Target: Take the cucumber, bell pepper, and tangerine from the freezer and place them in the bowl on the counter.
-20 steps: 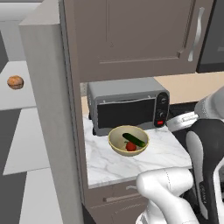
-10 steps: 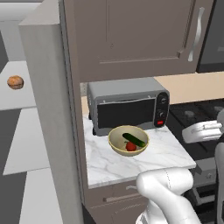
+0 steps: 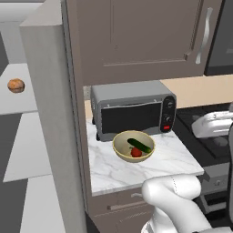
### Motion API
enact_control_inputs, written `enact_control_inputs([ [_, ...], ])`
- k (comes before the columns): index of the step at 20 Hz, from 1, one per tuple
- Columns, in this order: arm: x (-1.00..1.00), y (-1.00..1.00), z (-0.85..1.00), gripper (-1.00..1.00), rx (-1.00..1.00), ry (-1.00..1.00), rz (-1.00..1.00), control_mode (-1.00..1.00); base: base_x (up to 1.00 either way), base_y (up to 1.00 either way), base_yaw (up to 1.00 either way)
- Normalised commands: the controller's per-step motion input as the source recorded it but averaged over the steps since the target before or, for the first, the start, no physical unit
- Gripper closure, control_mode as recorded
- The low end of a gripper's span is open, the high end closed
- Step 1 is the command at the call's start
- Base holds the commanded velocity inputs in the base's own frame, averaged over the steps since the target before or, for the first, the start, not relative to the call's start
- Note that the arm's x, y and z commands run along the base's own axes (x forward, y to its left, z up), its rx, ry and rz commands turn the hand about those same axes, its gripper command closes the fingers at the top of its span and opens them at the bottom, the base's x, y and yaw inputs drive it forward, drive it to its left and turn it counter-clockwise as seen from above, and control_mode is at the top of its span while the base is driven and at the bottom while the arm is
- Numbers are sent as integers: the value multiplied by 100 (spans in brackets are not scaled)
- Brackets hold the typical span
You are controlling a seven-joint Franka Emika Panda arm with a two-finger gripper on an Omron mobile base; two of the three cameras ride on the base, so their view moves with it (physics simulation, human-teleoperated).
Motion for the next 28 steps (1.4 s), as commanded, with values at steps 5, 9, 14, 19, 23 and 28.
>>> enact_control_inputs([
  [5, 19, 0, 0, -100, 0, 0, 3, -100, 0, 0, 0],
  [9, 27, 0, 0, -100, 0, 1, 1, -100, 0, 0, 0],
  [14, 4, 2, 0, -100, 0, 0, 0, -100, 0, 0, 0],
  [19, 0, 10, 0, -100, -3, 0, 0, -100, 0, 0, 0],
  [23, 0, 4, 0, -100, -1, 0, 0, -100, 0, 0, 0],
  [28, 0, 0, 0, -100, 0, 0, 0, -100, 0, 0, 0],
])
